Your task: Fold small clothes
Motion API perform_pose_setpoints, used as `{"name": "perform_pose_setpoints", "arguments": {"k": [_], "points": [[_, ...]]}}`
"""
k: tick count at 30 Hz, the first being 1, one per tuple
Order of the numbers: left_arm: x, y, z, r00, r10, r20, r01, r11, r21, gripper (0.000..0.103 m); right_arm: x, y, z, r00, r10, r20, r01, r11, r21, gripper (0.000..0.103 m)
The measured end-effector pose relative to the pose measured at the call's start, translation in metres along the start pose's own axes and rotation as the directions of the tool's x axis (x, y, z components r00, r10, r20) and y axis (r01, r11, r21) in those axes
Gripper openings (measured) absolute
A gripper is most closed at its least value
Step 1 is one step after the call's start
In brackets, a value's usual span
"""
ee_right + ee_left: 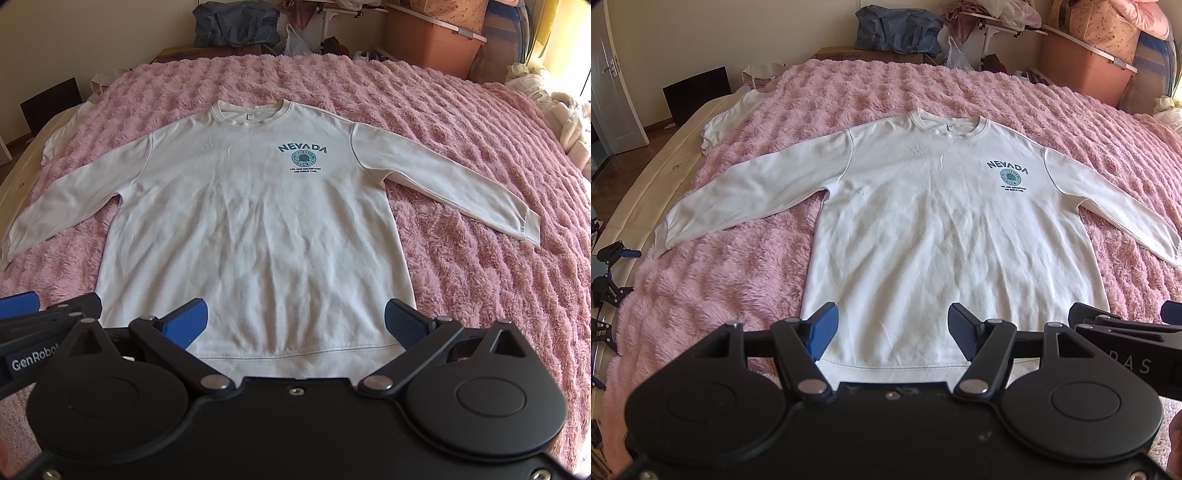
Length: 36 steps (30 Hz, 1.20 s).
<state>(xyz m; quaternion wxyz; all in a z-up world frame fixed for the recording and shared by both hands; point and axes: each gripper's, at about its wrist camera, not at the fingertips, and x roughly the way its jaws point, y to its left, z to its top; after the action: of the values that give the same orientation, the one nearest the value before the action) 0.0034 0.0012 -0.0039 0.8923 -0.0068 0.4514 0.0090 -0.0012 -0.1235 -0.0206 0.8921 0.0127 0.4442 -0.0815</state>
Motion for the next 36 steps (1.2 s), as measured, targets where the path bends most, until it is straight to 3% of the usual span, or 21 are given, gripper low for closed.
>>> {"name": "perform_pose_setpoints", "arguments": {"k": [36], "points": [[0.0038, 0.002, -0.0019, 1.0, 0.004, -0.01, -0.004, 1.0, -0.003, 0.069, 0.0052, 0.0034, -0.0032, 1.0, 0.018, -0.019, -0.018, 1.0, -0.001, 0.103]]}}
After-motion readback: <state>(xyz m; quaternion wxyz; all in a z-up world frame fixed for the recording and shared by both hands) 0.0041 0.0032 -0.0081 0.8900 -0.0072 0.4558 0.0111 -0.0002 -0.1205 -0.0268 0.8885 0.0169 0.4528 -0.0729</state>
